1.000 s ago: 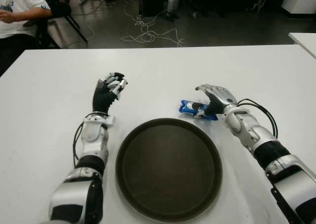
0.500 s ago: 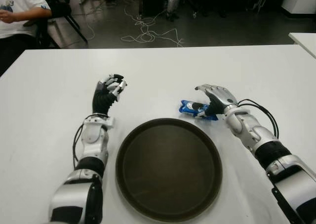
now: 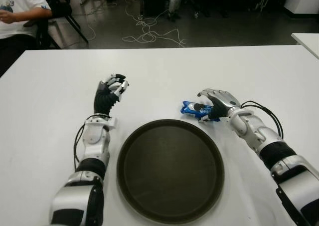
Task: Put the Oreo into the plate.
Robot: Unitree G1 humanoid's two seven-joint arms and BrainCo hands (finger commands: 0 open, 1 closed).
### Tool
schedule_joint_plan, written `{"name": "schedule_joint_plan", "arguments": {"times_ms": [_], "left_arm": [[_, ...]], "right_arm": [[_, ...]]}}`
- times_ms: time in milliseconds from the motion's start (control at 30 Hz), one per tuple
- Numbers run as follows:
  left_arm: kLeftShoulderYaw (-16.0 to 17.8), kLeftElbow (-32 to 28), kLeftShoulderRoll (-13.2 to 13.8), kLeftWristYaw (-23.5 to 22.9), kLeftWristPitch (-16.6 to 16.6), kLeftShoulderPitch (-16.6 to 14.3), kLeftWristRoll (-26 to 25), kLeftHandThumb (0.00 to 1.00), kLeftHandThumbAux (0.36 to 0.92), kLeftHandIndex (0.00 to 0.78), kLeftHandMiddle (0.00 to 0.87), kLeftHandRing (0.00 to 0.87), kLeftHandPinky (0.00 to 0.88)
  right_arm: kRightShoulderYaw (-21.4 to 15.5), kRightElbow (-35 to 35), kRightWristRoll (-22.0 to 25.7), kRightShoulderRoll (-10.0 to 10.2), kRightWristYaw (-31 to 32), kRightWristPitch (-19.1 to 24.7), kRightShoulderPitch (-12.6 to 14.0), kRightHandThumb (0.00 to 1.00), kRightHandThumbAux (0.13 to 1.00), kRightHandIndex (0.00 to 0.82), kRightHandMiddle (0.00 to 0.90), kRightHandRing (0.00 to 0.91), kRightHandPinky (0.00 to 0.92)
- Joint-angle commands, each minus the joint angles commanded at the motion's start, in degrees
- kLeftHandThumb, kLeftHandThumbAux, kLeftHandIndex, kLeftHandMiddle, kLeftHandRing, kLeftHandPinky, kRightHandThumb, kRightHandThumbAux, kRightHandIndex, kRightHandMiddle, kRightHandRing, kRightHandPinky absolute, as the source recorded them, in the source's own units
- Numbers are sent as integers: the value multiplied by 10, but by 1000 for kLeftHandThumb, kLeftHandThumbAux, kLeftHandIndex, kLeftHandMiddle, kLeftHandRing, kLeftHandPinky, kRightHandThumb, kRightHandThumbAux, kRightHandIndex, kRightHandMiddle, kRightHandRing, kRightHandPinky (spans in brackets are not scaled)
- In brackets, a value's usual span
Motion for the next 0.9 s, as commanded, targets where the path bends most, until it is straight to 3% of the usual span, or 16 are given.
{"name": "schedule_joint_plan", "arguments": {"times_ms": [533,900], "left_arm": [[-4,-6,-2,11,0,3,4,857,662,411,527,817,814],[-7,-14,-2,16,12,5,6,858,662,412,526,808,807]], "right_arm": [[14,12,-15,0,10,4,-5,0,768,280,266,269,246],[22,11,-11,1,17,18,-4,0,765,228,238,252,250]]}}
